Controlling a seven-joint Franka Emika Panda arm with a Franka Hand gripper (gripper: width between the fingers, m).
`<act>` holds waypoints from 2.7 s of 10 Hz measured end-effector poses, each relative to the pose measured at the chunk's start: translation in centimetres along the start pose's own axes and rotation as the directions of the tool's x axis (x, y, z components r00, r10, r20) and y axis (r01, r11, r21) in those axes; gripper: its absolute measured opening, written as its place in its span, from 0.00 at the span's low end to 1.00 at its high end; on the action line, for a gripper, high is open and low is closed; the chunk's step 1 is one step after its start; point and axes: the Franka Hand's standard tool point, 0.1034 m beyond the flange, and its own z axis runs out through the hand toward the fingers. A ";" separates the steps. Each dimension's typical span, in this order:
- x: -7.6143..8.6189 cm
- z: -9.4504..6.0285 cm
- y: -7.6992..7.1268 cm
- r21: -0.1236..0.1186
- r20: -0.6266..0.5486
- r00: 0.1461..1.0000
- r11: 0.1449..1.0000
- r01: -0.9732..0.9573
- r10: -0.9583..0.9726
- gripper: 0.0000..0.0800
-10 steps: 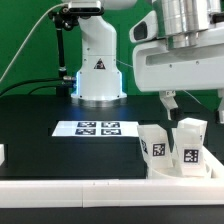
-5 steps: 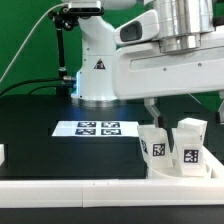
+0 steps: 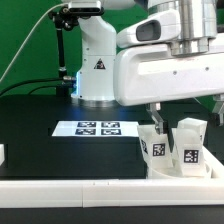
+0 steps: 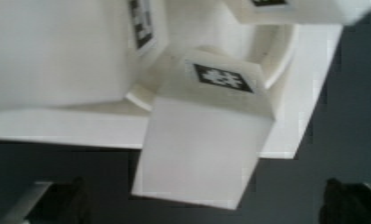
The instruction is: Assemble stool
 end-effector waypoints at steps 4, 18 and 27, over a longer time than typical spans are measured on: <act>0.5 0.3 -1.8 0.022 0.106 0.812 0.818 0.575 -0.574 0.81; -1.0 3.4 -1.6 0.012 0.178 0.821 0.835 0.550 -0.543 0.42; -0.4 3.7 -1.6 -0.097 0.117 0.915 0.921 -0.376 0.386 0.42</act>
Offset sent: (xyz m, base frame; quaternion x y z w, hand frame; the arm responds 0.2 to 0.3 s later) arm -0.0063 0.0379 -0.0071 0.0040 -0.0376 -0.2903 0.9562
